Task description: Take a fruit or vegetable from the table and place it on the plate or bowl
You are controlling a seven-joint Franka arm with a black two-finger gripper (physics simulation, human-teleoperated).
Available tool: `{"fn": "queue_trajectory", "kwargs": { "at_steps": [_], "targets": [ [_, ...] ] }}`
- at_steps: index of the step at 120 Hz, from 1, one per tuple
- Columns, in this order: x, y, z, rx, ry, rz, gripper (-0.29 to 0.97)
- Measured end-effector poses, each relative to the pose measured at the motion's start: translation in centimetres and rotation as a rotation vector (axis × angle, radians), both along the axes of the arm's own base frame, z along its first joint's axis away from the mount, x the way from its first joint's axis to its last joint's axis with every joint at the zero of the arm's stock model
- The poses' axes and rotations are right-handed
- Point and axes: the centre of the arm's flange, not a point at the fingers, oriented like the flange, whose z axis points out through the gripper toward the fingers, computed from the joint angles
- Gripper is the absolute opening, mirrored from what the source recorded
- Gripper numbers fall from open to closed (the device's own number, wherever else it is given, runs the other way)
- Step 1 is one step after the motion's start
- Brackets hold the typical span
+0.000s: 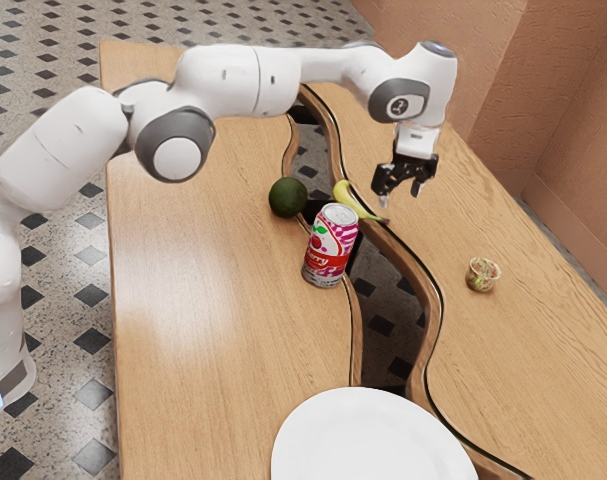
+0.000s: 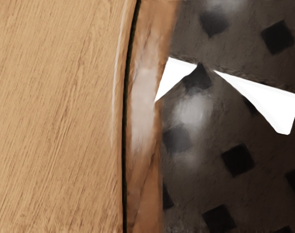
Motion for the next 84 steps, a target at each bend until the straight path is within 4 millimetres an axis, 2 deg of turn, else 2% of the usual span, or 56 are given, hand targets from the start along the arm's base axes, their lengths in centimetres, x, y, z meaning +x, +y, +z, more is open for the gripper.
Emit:
{"fn": "queue_trajectory", "kwargs": {
  "at_steps": [21, 42, 60, 75, 80, 84],
  "targets": [
    [-0.3, 4.3, -2.7, 0.003, 0.024, -0.033, 0.66],
    [0.4, -0.5, -4.1, -0.007, 0.053, -0.156, 0.66],
    [-1.6, -3.1, -4.6, -0.026, 0.119, -0.213, 0.66],
    [-2.6, -3.2, -7.2, -0.038, 0.172, -0.228, 0.68],
    [-2.7, -3.3, -7.6, -0.039, 0.175, -0.233, 0.78],
    [-2.8, -3.2, -7.3, -0.038, 0.17, -0.235, 0.75]
  ]
}}
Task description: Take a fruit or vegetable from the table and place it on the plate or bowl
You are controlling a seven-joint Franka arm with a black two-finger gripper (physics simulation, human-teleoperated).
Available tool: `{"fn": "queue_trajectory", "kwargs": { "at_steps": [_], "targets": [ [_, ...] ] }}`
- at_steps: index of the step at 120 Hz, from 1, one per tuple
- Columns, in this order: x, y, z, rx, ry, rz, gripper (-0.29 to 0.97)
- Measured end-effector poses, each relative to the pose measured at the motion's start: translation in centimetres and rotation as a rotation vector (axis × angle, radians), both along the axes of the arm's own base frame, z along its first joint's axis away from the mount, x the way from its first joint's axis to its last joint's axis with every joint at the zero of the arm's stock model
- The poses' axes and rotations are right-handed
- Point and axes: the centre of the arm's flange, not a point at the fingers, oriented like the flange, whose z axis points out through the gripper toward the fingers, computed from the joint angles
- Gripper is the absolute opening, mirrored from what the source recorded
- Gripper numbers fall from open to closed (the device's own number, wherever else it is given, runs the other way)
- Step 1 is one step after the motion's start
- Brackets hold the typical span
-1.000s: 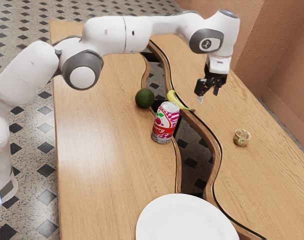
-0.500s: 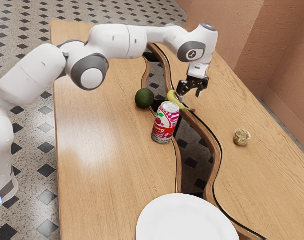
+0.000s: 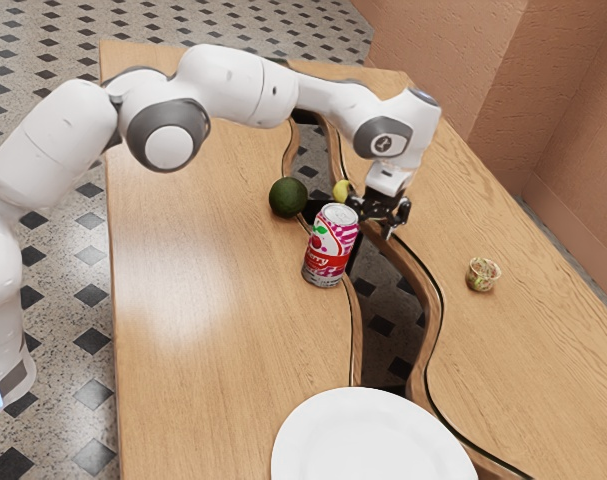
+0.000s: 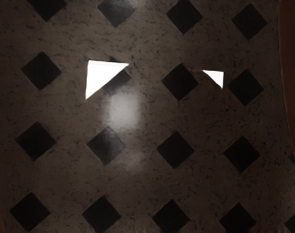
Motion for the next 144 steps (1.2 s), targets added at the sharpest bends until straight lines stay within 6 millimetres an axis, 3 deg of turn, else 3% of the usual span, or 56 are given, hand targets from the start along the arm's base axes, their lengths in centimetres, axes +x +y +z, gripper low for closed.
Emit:
{"fn": "queue_trajectory", "kwargs": {
  "at_steps": [3, 17, 30, 41, 55, 114, 130, 144],
  "targets": [
    [-0.1, 0.2, 0.9, 0.004, -0.014, 0.0, 0.68],
    [-1.4, 3.0, 7.1, 0.029, -0.101, 0.031, 0.67],
    [-2.5, 6.7, 8.5, 0.03, -0.122, 0.08, 0.66],
    [-2.6, 8.5, 7.4, 0.023, -0.112, 0.101, 0.66],
    [-2.1, 8.7, 5.0, 0.01, -0.092, 0.098, 0.66],
    [-2.1, 12.4, 1.7, 0.008, -0.08, 0.142, 0.61],
    [-2.0, 12.4, 1.1, 0.005, -0.079, 0.146, 0.47],
    [-1.9, 12.4, 0.9, 0.004, -0.08, 0.157, 0.28]
  ]
}}
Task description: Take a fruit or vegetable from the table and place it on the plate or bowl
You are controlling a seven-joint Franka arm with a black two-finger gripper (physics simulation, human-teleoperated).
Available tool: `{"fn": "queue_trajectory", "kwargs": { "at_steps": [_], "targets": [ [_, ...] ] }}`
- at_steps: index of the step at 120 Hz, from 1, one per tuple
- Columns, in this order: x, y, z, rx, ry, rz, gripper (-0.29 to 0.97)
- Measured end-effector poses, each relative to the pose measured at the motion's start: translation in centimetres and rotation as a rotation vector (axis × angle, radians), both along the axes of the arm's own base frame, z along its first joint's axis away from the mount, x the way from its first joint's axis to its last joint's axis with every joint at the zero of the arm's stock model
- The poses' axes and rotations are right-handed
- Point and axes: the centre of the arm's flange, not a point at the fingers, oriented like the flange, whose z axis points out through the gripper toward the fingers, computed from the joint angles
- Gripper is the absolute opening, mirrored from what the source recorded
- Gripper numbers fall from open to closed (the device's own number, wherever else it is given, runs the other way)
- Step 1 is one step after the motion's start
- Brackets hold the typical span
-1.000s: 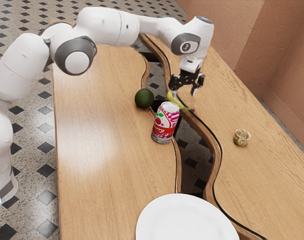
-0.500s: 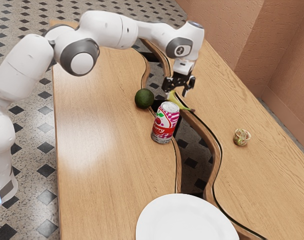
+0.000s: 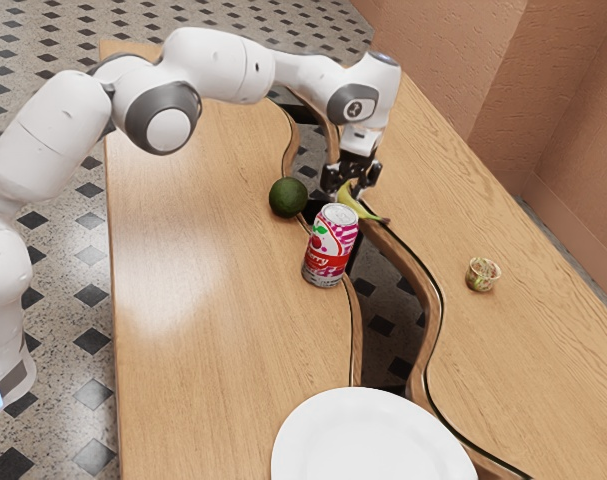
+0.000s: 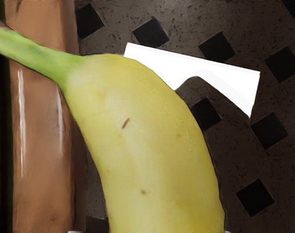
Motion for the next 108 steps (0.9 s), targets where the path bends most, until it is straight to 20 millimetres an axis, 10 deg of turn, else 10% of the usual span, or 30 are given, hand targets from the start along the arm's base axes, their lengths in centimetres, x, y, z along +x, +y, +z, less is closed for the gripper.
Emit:
{"fn": "queue_trajectory", "kwargs": {
  "at_steps": [16, 27, 38, 47, 56, 72, 108],
  "targets": [
    [-0.1, -0.7, 1.5, 0.002, -0.013, 0.007, 0.16],
    [-1.3, -3.3, 9.8, 0.033, -0.09, -0.012, 0.14],
    [-3.0, -11.8, 18.3, 0.054, -0.154, -0.111, 0.16],
    [-4.0, -22.9, 20.8, 0.047, -0.148, -0.261, 0.16],
    [-6.1, -31.9, 20.3, 0.041, -0.096, -0.385, 0.15],
    [-9.9, -40.9, 16.5, 0.064, 0.008, -0.506, 0.14],
    [-14.5, -54.1, 11.0, 0.112, 0.075, -0.639, 0.14]
  ]
}}
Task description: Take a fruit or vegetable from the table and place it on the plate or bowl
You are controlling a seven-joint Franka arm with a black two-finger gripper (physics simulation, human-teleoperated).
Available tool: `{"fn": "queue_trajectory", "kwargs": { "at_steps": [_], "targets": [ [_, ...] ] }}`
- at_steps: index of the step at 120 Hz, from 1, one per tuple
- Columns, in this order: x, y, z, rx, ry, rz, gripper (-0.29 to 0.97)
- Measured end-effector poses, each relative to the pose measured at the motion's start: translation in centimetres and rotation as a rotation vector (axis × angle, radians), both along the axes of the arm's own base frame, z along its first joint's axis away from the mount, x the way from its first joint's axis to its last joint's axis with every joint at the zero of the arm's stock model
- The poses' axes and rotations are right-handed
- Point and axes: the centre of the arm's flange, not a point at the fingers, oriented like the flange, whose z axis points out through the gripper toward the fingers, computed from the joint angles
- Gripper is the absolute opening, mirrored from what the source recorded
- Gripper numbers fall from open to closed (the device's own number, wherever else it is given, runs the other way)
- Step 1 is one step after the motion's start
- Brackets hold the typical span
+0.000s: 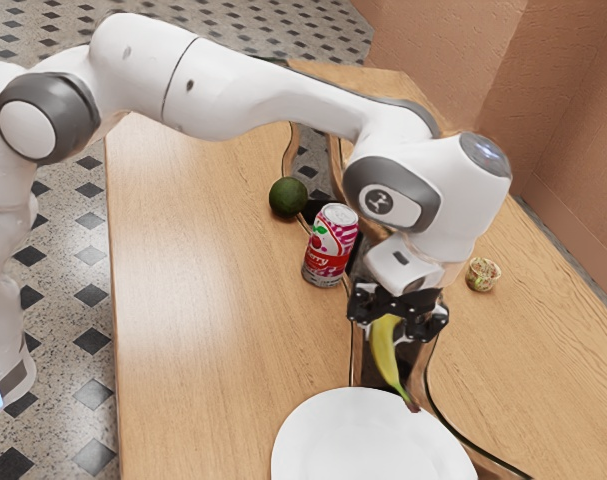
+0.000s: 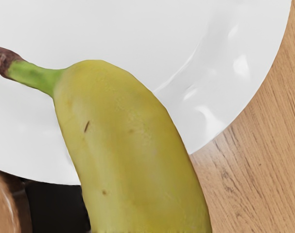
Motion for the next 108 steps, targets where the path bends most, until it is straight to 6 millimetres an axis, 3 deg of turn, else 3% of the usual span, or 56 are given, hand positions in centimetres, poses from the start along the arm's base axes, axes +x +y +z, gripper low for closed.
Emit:
{"fn": "queue_trajectory", "kwargs": {
  "at_steps": [14, 28, 58, 65, 82, 98, 108],
  "targets": [
    [-0.2, -1.8, -1.4, 0.002, 0.0, 0.003, 0.14],
    [-2.7, -6.1, -1.4, -0.002, -0.012, -0.043, 0.14],
    [-3.1, -9.7, -3.2, 0.004, -0.018, -0.041, 0.12],
    [-3.6, -10.7, -3.4, 0.021, -0.033, -0.063, 0.25],
    [-3.3, -10.6, -3.7, 0.048, -0.054, -0.065, 0.52],
    [-3.2, -10.5, -3.8, 0.058, -0.06, -0.061, 0.62],
    [-3.4, -9.7, -2.9, 0.073, -0.052, -0.05, 0.65]
  ]
}}
